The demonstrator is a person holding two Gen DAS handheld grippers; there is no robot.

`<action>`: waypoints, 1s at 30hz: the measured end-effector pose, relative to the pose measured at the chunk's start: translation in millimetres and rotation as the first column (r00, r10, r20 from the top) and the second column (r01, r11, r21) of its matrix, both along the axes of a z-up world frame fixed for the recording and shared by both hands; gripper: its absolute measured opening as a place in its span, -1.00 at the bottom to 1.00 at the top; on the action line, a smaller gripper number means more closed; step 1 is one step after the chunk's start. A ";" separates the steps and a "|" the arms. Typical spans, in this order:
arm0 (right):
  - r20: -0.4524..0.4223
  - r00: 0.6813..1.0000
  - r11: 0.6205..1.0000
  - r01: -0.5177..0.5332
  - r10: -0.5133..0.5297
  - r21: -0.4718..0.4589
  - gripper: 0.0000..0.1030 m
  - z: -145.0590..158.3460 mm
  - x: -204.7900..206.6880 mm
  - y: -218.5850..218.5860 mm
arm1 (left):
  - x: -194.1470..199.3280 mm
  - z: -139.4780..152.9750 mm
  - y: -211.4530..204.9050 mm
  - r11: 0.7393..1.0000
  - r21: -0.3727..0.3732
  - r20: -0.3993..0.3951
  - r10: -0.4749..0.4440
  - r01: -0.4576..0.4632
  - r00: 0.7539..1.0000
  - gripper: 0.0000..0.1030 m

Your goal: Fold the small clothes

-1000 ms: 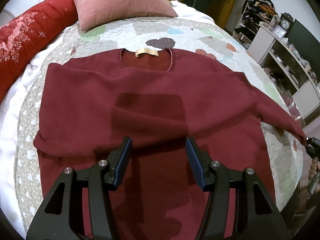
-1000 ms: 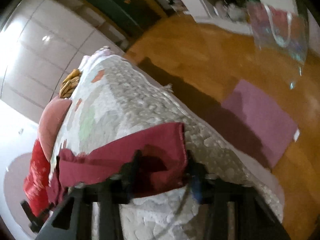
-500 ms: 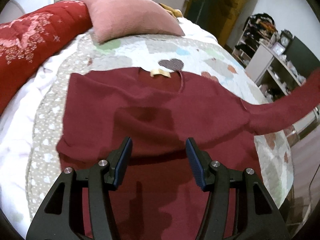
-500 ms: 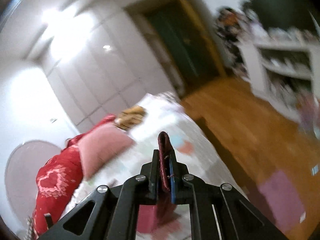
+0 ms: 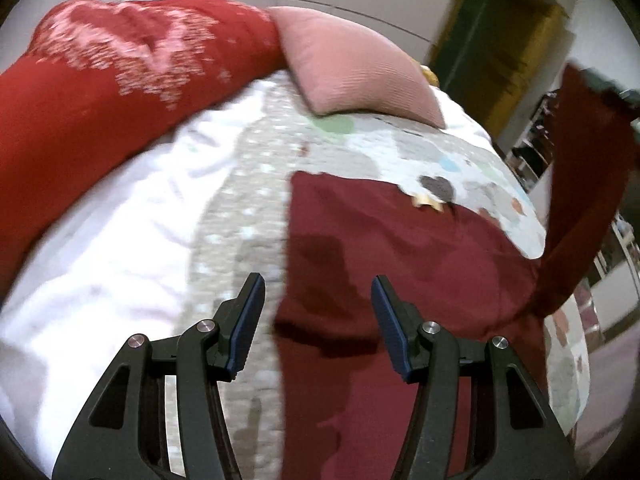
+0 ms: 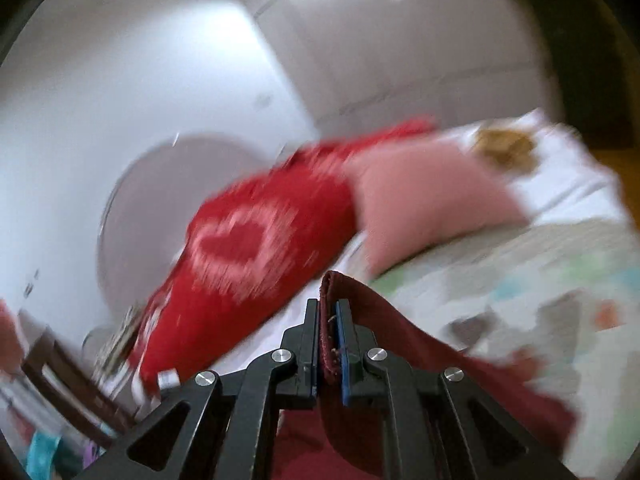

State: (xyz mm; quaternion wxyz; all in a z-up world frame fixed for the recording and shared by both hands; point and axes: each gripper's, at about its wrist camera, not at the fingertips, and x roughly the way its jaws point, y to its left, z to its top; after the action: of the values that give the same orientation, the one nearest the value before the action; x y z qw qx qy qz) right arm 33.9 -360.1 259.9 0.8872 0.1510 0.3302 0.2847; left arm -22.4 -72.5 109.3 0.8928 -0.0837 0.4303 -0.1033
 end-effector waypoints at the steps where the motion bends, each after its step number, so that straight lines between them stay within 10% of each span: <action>1: -0.027 0.999 0.999 -0.033 0.033 0.004 -0.87 -18.7 4.7 19.0 | -0.4 -1.5 6.2 1.000 0.004 -0.002 0.012 -0.012 1.000 0.07; 8: -0.359 0.910 0.973 -0.231 0.209 -0.017 -0.64 -175.7 39.8 115.2 | 3.7 -12.6 24.7 0.999 -0.021 -0.032 0.042 -0.042 0.999 0.07; 16: -0.205 0.977 0.985 0.018 -0.053 -0.171 -0.25 -144.4 -23.0 -28.6 | 25.7 -23.8 1.0 0.996 -0.091 -0.074 -0.016 0.010 0.997 0.07; 22: -0.181 0.933 0.911 0.237 -0.310 -0.336 -0.25 -166.3 -60.2 -126.3 | 48.9 -47.3 -31.9 0.998 -0.046 -0.120 -0.043 0.038 0.992 0.07; 30: -0.163 0.953 0.925 0.190 -0.254 -0.329 -0.34 -183.5 -82.1 -136.7 | 58.4 -49.0 -59.3 0.988 0.116 -0.099 -0.086 0.097 0.991 -0.41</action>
State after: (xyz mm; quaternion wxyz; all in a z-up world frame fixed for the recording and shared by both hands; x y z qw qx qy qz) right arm -48.2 -496.9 76.4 0.8881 0.0748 0.4401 0.1095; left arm 36.0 -131.7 60.3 0.8693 -0.0145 0.4808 -0.1140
